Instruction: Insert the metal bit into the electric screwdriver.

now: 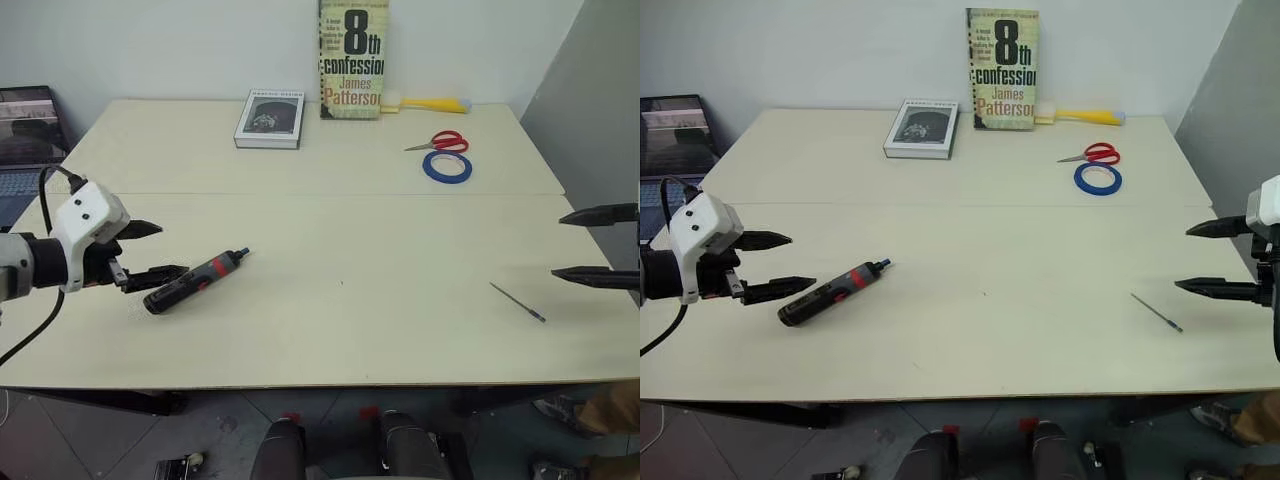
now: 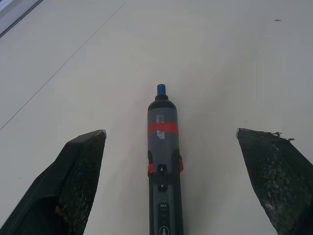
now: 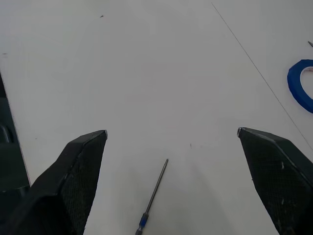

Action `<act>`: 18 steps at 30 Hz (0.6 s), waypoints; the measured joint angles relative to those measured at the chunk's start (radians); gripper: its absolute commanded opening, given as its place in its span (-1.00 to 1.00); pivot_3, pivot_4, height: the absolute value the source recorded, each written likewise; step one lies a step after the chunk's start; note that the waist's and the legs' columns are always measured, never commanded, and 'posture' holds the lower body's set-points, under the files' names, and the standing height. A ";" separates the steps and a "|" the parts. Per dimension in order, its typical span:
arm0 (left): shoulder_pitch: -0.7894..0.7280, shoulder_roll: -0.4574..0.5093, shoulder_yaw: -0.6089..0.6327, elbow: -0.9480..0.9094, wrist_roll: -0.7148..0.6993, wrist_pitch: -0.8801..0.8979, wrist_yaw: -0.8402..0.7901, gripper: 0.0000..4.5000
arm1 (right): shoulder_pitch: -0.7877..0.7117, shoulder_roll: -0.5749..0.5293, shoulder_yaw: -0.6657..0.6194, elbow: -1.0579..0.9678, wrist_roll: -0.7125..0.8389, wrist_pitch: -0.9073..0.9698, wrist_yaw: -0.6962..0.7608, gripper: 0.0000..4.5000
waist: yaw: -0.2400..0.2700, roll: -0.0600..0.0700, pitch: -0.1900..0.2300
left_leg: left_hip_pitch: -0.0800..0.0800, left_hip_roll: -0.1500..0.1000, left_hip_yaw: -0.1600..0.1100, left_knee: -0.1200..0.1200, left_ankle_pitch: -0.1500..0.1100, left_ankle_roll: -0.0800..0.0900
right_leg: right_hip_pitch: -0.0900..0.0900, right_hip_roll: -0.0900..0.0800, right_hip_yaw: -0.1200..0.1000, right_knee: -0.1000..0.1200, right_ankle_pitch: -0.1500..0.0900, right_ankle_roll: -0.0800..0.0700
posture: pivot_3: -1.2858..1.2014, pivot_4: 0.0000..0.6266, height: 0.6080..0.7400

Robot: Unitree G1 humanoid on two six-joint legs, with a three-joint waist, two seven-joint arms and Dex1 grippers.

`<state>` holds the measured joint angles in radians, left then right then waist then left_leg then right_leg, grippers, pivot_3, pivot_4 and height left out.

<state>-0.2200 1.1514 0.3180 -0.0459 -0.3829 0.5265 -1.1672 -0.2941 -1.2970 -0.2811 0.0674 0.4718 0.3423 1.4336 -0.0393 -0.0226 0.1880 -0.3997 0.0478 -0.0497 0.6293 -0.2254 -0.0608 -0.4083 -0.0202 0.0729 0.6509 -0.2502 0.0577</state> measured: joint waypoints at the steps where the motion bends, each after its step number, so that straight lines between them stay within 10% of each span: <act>1: -0.001 0.000 0.000 0.000 -0.002 0.001 0.000 0.98 | 0.001 0.000 0.000 -0.001 0.000 0.002 0.001 1.00 | 0.000 0.000 0.000 | 0.000 0.000 0.000 0.000 0.000 0.000 | 0.000 0.000 0.000 0.000 0.000 0.000 | 0.03 -0.52 1.00; 18: -0.071 0.030 -0.116 0.099 0.098 -0.129 -0.021 0.98 | 0.097 0.078 -0.067 -0.218 0.092 0.152 -0.071 1.00 | 0.003 0.000 0.000 | 0.001 0.000 0.000 0.001 0.000 0.000 | -0.001 0.000 0.000 0.007 0.000 0.000 | 0.03 -0.52 1.00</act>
<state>-0.2906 1.1811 0.2015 0.0534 -0.2847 0.3975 -1.1881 -0.1970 -1.2187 -0.3484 -0.1509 0.5635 0.4942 1.3627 -0.0368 -0.0225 0.1881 -0.3986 0.0476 -0.0500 0.6305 -0.2253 -0.0608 -0.4094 -0.0198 0.0730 0.6578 -0.2504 0.0576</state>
